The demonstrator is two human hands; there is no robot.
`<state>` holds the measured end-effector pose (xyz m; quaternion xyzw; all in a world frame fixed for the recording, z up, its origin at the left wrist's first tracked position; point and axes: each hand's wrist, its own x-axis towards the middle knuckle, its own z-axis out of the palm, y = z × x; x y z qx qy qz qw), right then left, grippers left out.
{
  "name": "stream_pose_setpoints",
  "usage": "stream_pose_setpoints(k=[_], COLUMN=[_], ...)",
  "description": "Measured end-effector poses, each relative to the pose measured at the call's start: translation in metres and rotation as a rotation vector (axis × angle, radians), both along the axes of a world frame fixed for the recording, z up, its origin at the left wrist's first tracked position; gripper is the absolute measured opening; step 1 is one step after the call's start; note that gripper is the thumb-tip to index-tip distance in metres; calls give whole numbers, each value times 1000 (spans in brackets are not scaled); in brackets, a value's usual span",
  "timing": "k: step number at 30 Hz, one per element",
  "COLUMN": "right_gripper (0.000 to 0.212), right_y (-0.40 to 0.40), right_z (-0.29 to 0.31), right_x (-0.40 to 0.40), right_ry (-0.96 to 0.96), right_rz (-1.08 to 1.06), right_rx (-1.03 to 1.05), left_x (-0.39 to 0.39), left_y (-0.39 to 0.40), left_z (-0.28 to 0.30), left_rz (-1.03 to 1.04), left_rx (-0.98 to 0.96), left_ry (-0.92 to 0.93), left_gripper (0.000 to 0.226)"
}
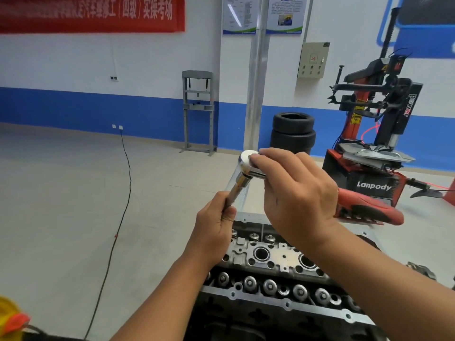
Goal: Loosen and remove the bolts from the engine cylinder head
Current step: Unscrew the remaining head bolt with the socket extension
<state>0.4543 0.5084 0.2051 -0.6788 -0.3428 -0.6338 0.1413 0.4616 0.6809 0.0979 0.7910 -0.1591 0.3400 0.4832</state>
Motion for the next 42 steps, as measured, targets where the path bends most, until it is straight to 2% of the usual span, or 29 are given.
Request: stream_pose_setpoints(k=[2,5,9,10,13,19,26,29,35,42], right_gripper=[24,31,22,27,37,35,25,25,18,20], right_y=[2,8,28,34,57,86,96,99,102,116], right_z=[6,21,55,63,81,100,118,117,114,104], right_x=[-6,-18,-24,-21,-5,23,23,21,20,14], right_ry=[-3,128,637,749,939,1011,1112,1076,1145,1214], right_rz=[12,30,95,67,-25,-119,-236,-250,-191,-143], right_rx=[-22,-77,-258,-285,-296,-453,-545,-570,-507,-461], left_x=[-4,-8,-7,-6,-1,-2,3,3,3,4], left_y=[-1,-2,15,21,34,45,55,55,58,67], left_z=[4,9,19,22,36,47,48,45,45,48], left_rz=[16,41,-12,-57,-196,-289,-234,-173,-41,-46], left_rx=[-6,-37,-125,-146,-205,-197,-97,-49,108,61], left_ry=[-56,-99,31,80,223,374,399,387,338,378], left_gripper=[33,37,21,20,13,13,14,18,19,31])
